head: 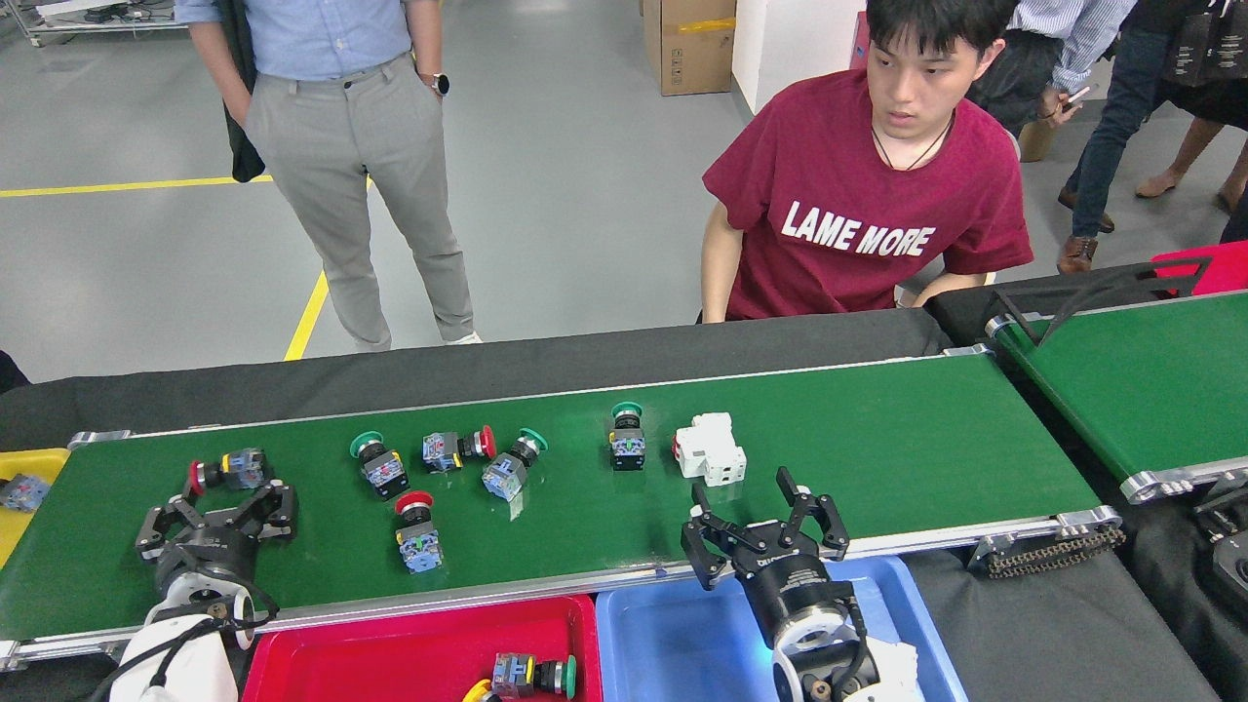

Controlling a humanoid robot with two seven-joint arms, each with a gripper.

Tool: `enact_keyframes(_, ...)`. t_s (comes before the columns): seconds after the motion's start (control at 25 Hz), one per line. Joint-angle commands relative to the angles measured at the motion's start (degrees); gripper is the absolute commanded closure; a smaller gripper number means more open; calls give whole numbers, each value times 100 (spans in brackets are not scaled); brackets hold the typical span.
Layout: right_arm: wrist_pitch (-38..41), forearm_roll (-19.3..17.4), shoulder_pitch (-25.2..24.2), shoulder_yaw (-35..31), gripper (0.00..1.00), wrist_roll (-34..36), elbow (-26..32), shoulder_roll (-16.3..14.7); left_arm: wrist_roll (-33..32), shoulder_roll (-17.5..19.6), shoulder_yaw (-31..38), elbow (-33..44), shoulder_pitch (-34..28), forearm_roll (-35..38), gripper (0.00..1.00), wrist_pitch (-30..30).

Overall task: Pick switch part from conveyor to tray
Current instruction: 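Grasp a second white breaker block on the belt with the right gripper, then move the held white block over the blue tray and release it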

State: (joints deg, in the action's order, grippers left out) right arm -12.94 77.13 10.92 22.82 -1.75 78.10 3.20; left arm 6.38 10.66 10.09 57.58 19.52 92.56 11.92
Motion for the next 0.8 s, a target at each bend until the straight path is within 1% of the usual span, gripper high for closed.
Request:
enact_keyframes(0.0,-411,13,165,-6,4,-10,-102,-3,126,42,2,640,-273,-19,89,918)
enact_keyframes(0.04,-516,4,288,-6,4,-10,-313,5,126,24,2,982,-475,-28,89,1216)
enact_keyframes(0.12,-595,4,490,3,4,-1,-656,41,126,-11,2,1510,-818,-80,89,1612)
enact_keyframes(0.16,-604,-5,587,3,4,8,-823,76,135,7,2,1880,-1073,-151,89,1911)
enact_keyframes(0.2,-613,-5,683,3,4,8,-990,146,126,24,2,2274,-1380,-265,89,2340)
enact_keyframes(0.24,-613,-5,754,3,4,8,-1104,199,126,59,2,2539,-1592,-335,87,2667)
enact_keyframes(0.28,-639,-5,894,-6,4,8,-1306,243,118,68,10,2934,-1969,-449,79,3237)
enact_keyframes(0.32,-666,-22,1009,-6,4,16,-1474,243,109,68,28,3198,-2224,-485,67,3308)
enact_keyframes(0.36,-674,-31,1114,-6,4,16,-1658,243,100,59,55,3470,-2506,-493,41,3308)
enact_keyframes(0.4,-674,-40,1211,-6,6,25,-1860,234,100,-11,81,3717,-2778,-493,5,3308)
enact_keyframes(0.44,-630,-57,1299,-6,13,34,-1975,181,100,-64,81,3875,-3015,-493,0,3308)
enact_keyframes(0.52,-376,-127,1475,3,22,-36,-2089,85,109,-222,19,3919,-3182,-502,0,3308)
enact_keyframes(0.6,99,-286,1510,-6,50,-36,-2098,5,109,-371,63,3919,-3182,-493,0,3308)
enact_keyframes(0.64,433,-409,1519,-15,70,-1,-2089,-47,109,-415,98,3901,-3165,-493,0,3308)
enact_keyframes(0.68,600,-470,1527,-15,94,25,-2080,-91,109,-415,116,3892,-3156,-493,0,3308)
enact_keyframes(0.72,662,-488,1527,-15,98,25,-2062,-91,109,-450,212,3884,-3165,-493,0,3308)
enact_keyframes(0.76,679,-488,1527,-15,98,25,-2054,-100,109,-477,292,3884,-3174,-493,0,3308)
